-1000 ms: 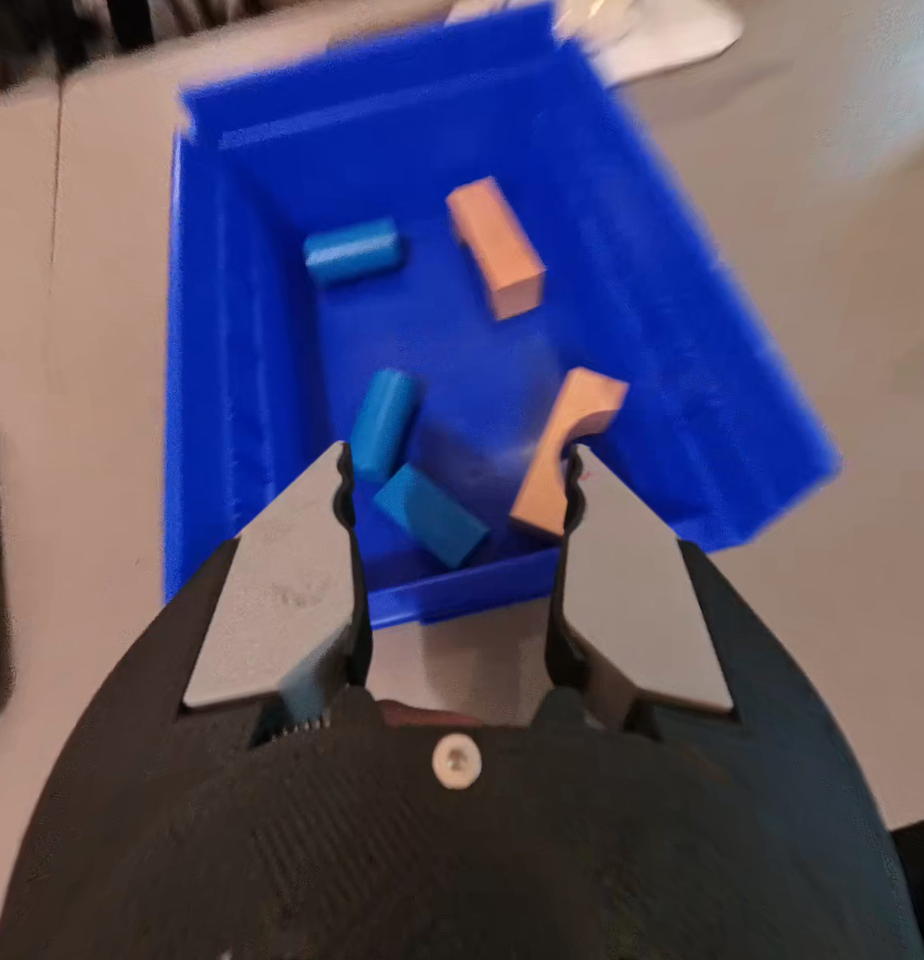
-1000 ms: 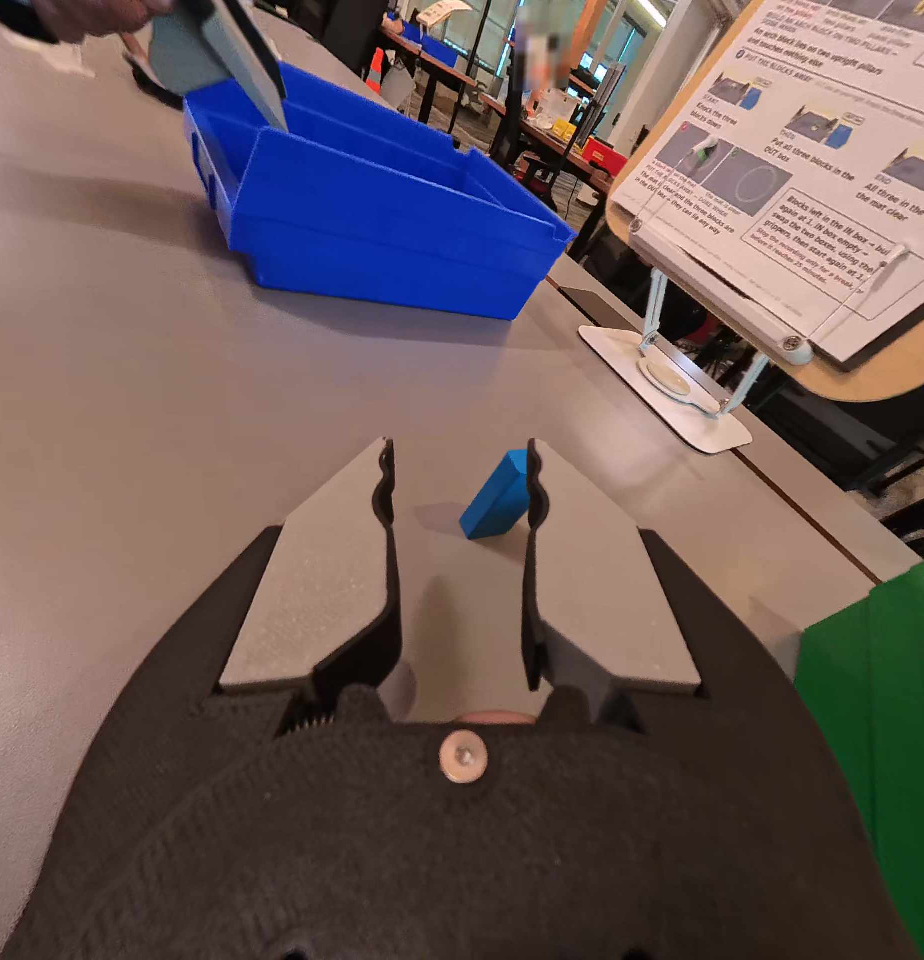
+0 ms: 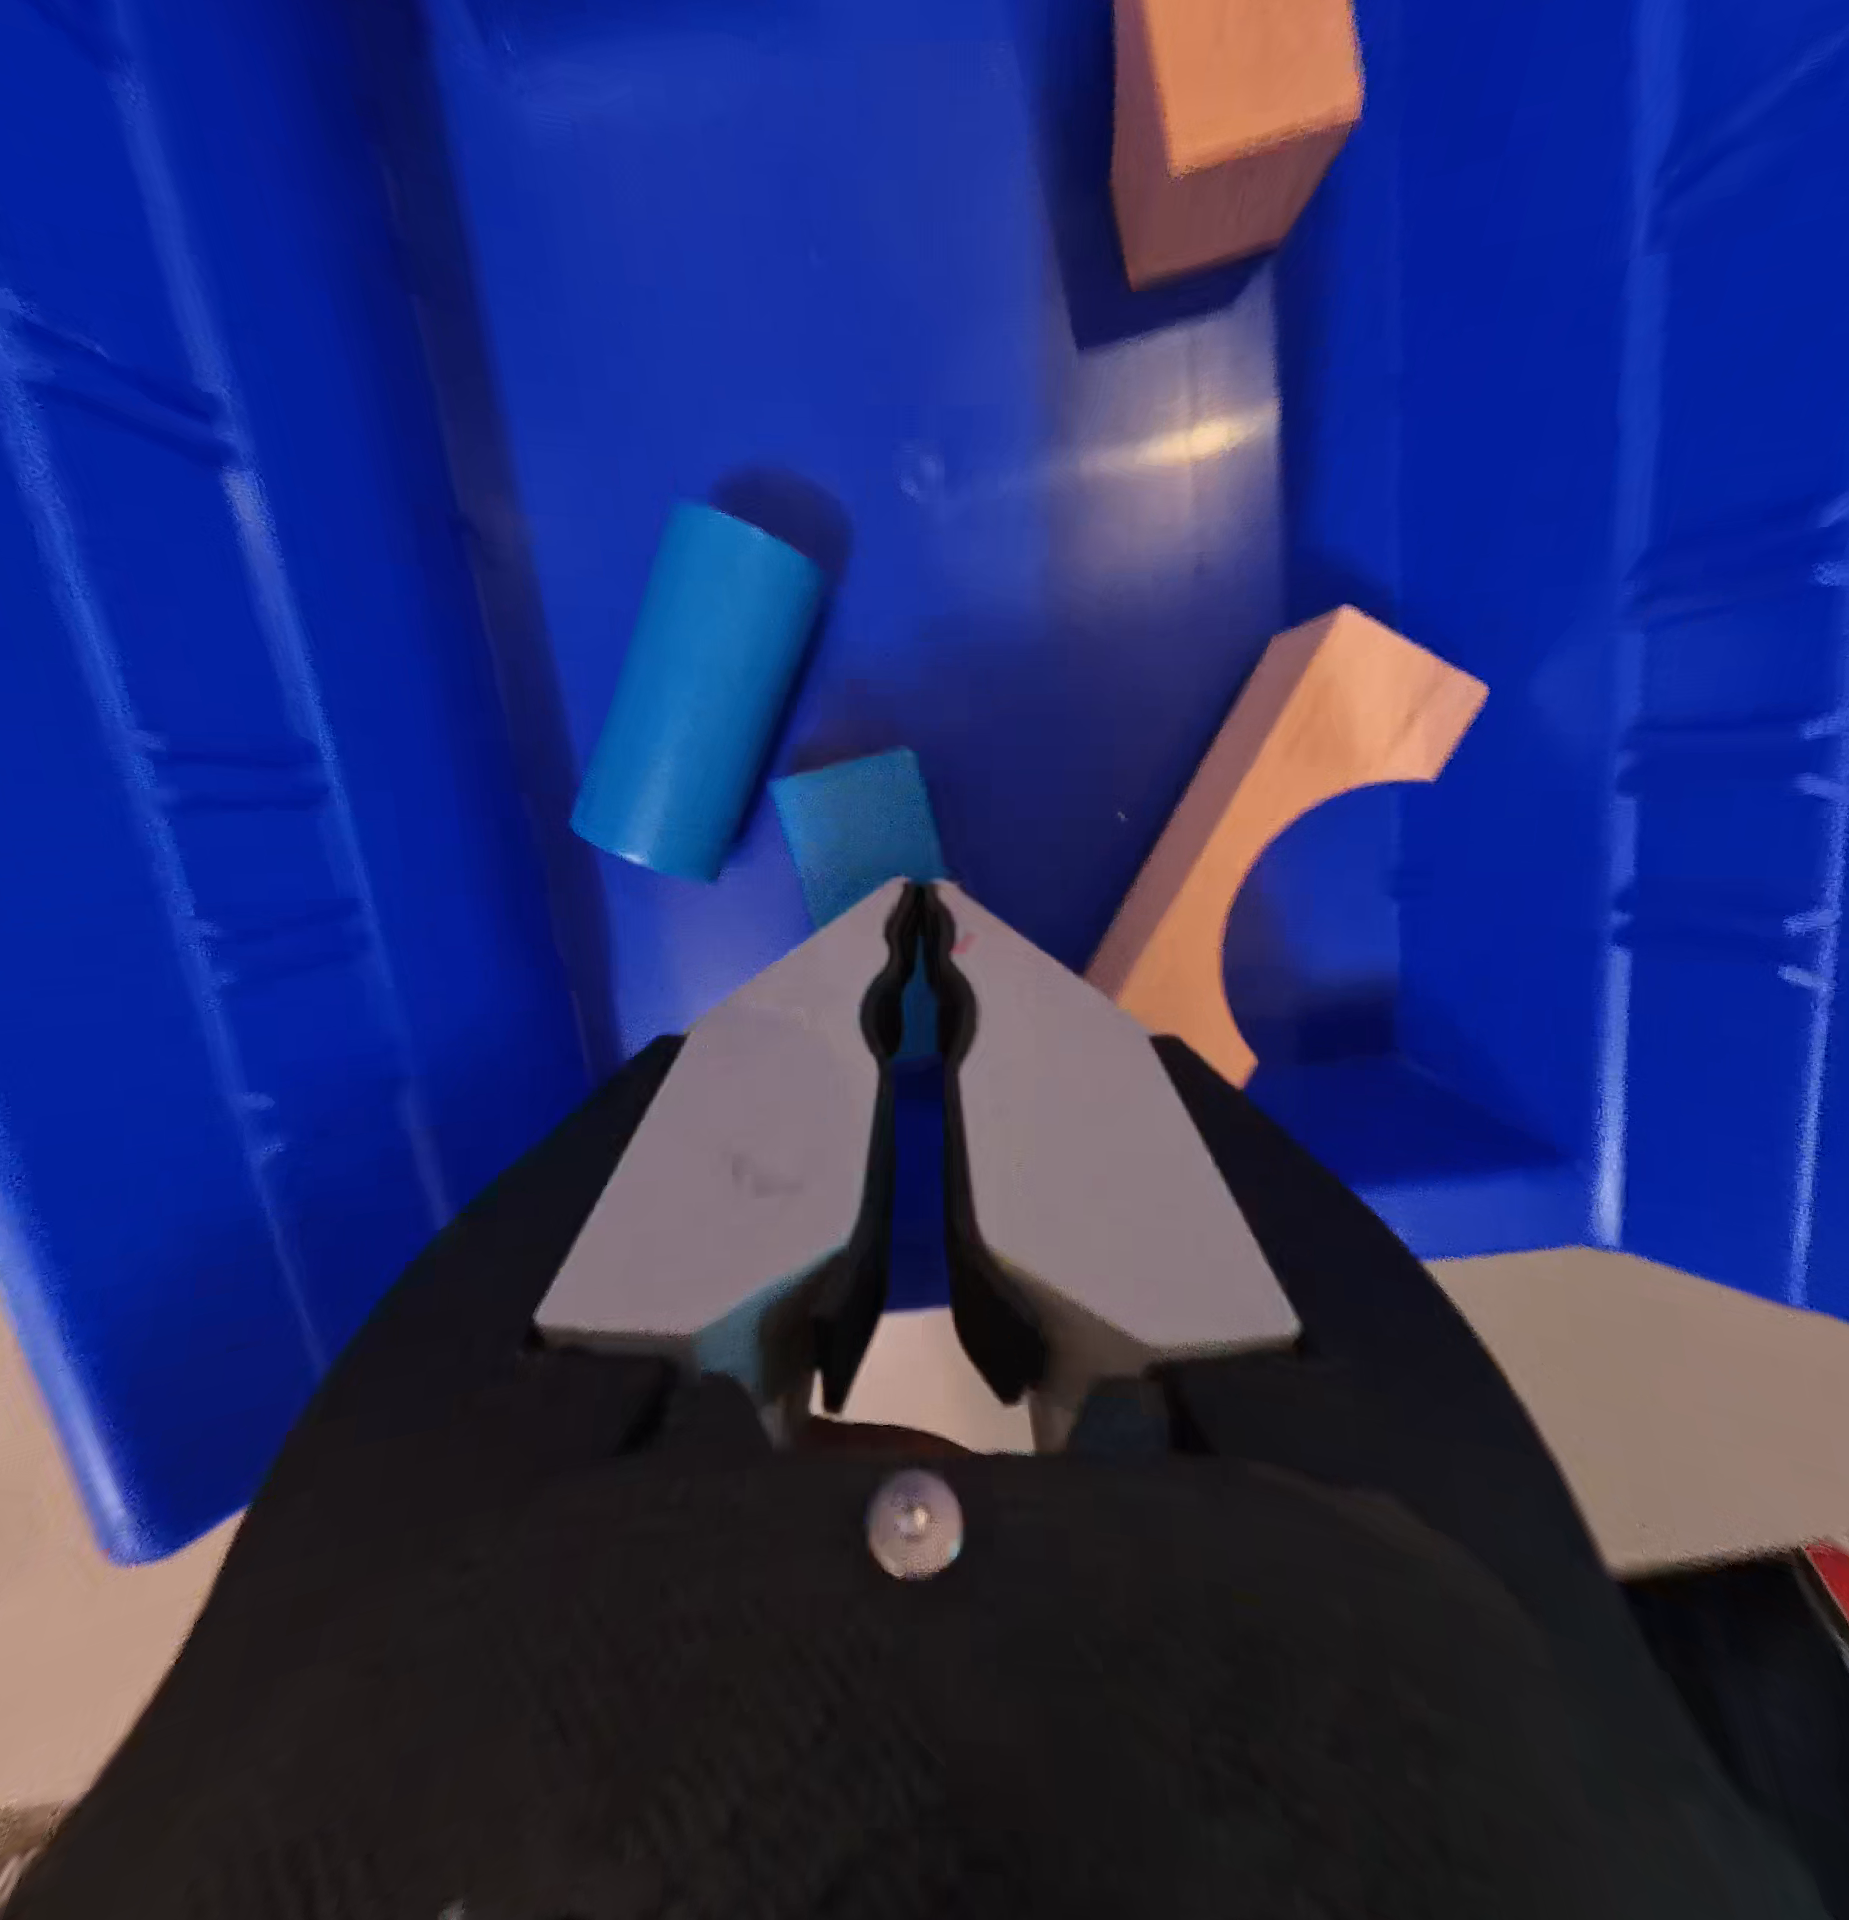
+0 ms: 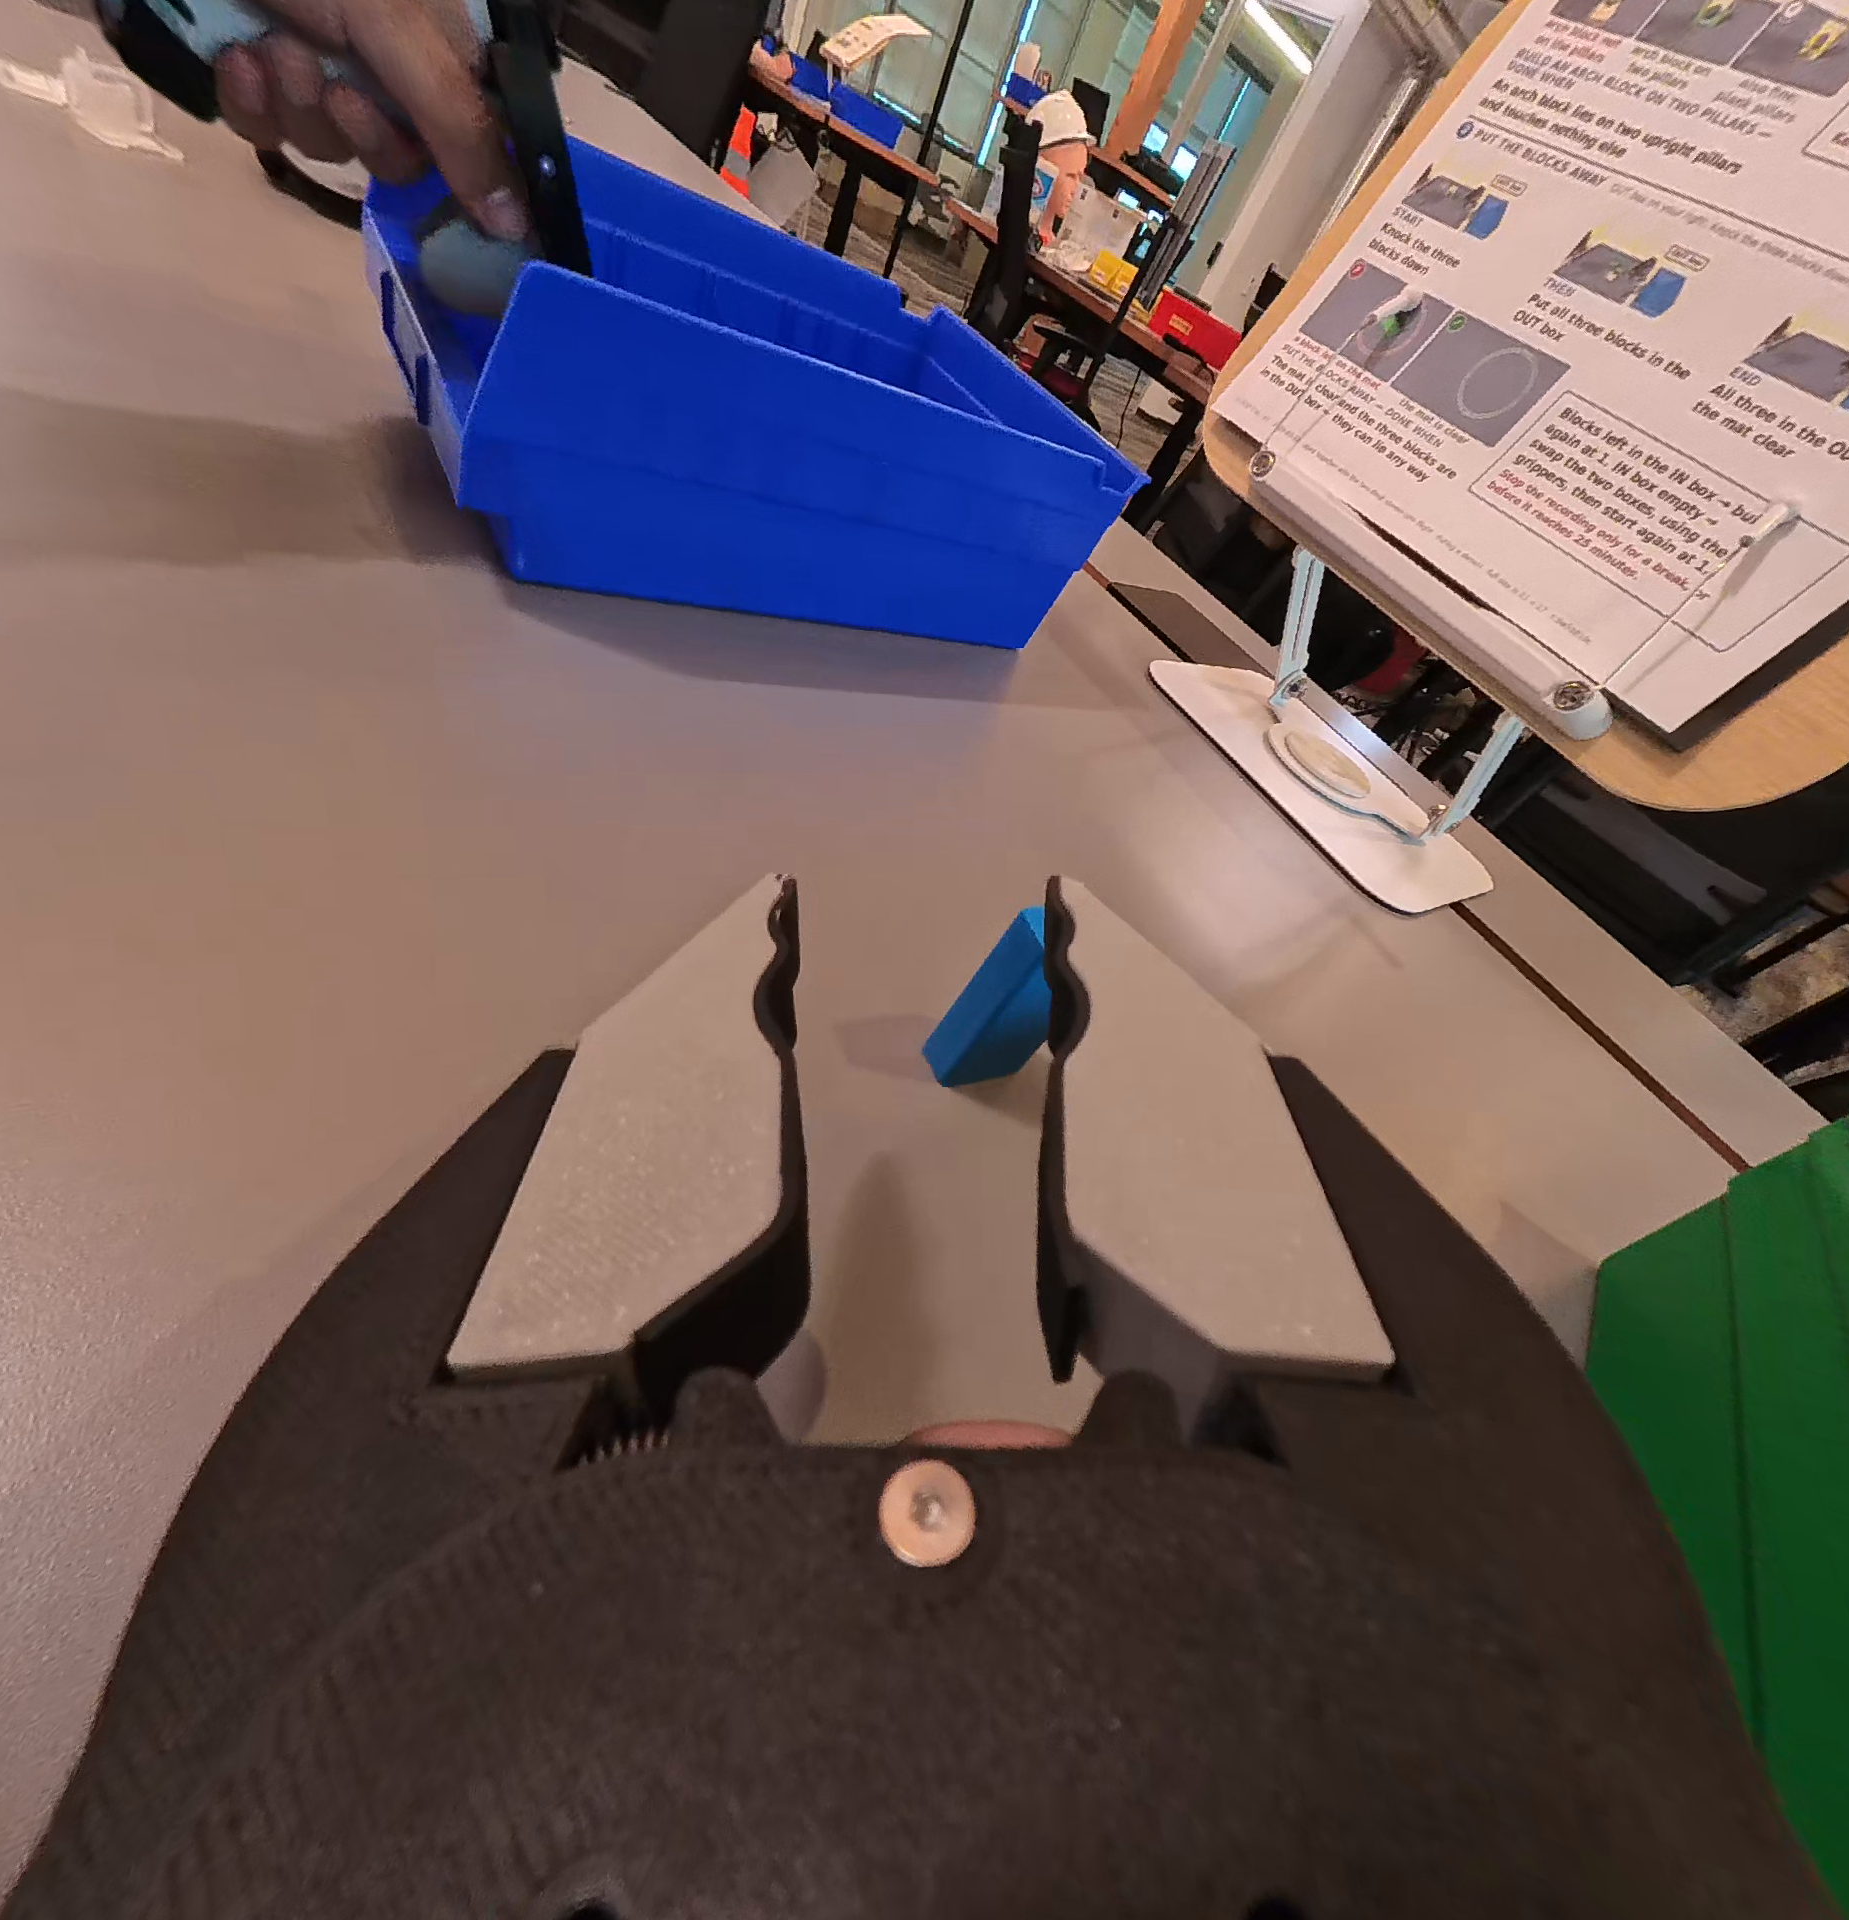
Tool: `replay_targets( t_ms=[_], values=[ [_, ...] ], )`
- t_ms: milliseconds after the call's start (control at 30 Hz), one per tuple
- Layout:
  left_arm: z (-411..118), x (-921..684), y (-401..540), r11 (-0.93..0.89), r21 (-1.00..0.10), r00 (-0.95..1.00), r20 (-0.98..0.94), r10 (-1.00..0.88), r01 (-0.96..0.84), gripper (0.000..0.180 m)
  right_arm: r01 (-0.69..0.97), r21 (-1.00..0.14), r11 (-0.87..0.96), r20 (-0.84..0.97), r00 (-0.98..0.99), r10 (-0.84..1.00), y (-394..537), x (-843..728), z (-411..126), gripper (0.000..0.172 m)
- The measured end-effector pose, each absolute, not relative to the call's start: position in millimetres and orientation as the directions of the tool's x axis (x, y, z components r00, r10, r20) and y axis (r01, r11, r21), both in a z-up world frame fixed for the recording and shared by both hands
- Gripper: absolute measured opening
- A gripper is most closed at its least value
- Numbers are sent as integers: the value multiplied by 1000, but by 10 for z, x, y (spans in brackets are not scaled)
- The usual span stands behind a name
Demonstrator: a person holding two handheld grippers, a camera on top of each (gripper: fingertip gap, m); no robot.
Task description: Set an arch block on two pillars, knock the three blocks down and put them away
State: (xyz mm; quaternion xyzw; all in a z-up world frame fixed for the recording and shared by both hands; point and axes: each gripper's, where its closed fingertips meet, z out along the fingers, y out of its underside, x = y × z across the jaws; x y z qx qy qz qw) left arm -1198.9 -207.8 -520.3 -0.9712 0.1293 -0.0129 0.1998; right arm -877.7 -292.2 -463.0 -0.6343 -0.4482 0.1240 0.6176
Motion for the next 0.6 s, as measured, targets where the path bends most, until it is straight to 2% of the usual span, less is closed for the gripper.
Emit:
replay_targets(
  t_ms=[167, 300, 400, 500, 600],
  values=[
    [-5212, -12072, -1949, -845, -501, 973, 26, -231, -187, 0, 418, -895, 156, 391, 567, 725, -2911, -8777, -4649, 45],
    [-5197, -12067, -2002, -870, -476, 971, 115, -208, -130, 0, 432, -889, 155, 400, 562, 724, -2903, -8785, -4672, 44],
    [-5166, -12063, -2066, -885, -444, 972, 104, -209, -142, 30, 445, -882, 155, 408, 558, 722, -2897, -8791, -4695, 44],
    [-5188, -12092, -2089, -877, -437, 973, 18, -231, -200, 33, 448, -880, 155, 411, 558, 721, -2896, -8792, -4700, 44],
    [-5202, -12017, -2070, -881, -434, 973, 44, -228, -187, 36, 447, -881, 155, 410, 559, 721, -2903, -8788, -4698, 44]
  ],
)
